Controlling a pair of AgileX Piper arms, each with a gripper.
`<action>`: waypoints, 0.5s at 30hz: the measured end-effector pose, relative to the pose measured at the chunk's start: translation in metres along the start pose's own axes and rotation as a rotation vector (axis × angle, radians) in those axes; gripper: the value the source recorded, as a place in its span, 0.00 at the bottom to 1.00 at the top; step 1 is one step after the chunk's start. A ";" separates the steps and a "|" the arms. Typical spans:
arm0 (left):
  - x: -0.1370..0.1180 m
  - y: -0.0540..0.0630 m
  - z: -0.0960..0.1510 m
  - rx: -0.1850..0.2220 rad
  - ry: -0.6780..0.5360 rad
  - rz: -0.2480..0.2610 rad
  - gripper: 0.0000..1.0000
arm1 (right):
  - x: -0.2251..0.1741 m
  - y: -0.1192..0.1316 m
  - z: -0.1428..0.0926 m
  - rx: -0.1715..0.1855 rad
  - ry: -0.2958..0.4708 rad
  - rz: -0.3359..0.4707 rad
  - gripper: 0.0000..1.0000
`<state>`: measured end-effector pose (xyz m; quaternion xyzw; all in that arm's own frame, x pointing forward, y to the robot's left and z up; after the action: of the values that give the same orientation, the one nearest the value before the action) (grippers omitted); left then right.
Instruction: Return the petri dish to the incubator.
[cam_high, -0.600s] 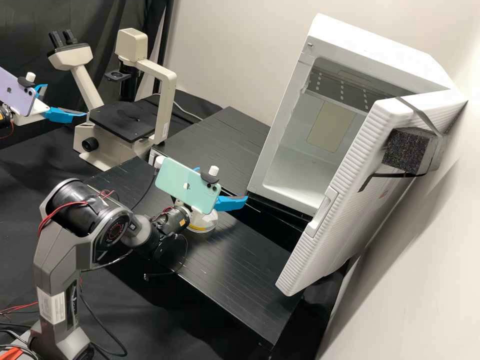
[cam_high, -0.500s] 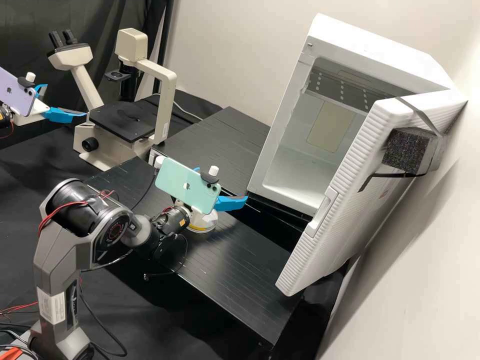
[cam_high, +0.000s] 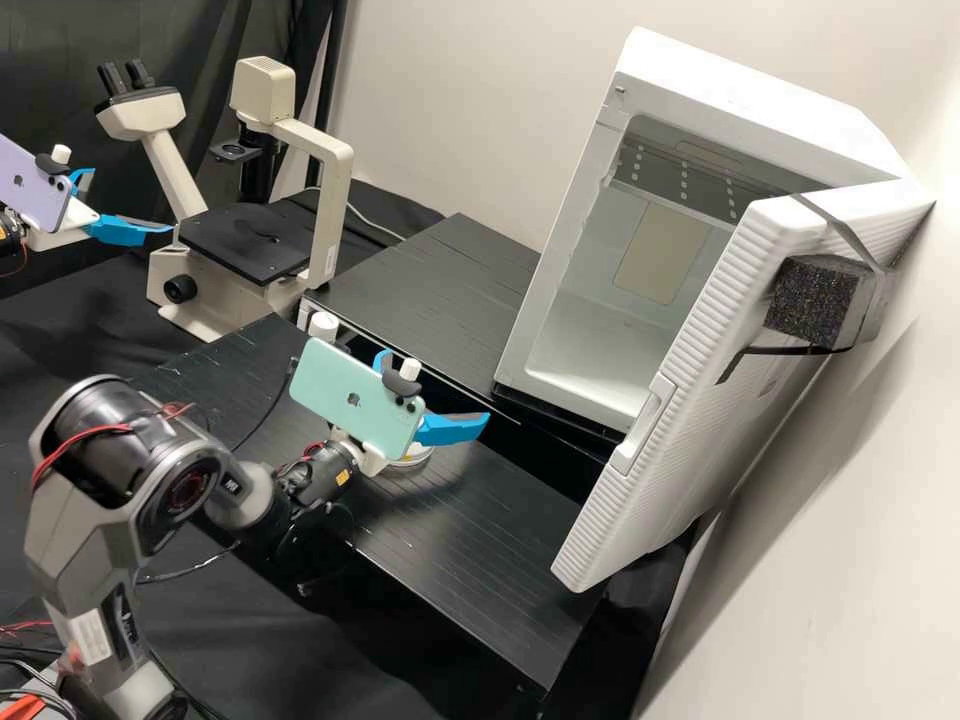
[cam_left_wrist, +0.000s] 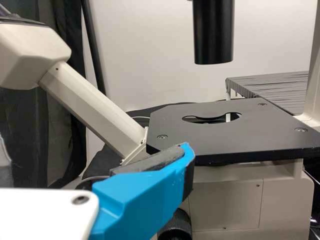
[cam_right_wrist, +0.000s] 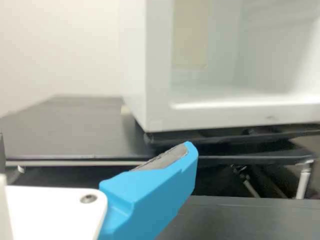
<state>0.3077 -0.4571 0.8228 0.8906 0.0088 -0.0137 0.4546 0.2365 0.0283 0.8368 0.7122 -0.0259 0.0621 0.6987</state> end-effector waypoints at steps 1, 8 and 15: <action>0.000 0.000 0.000 0.000 0.000 0.000 1.00 | -0.007 0.003 -0.001 0.002 0.013 0.018 1.00; 0.000 0.000 0.000 0.000 0.000 0.000 1.00 | -0.048 0.001 0.001 0.017 0.034 0.038 1.00; 0.000 0.000 0.000 0.000 0.000 0.000 1.00 | -0.059 -0.016 0.012 0.020 -0.020 -0.049 1.00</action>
<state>0.3077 -0.4571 0.8228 0.8906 0.0088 -0.0137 0.4546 0.1809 0.0142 0.8135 0.7202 -0.0147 0.0380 0.6926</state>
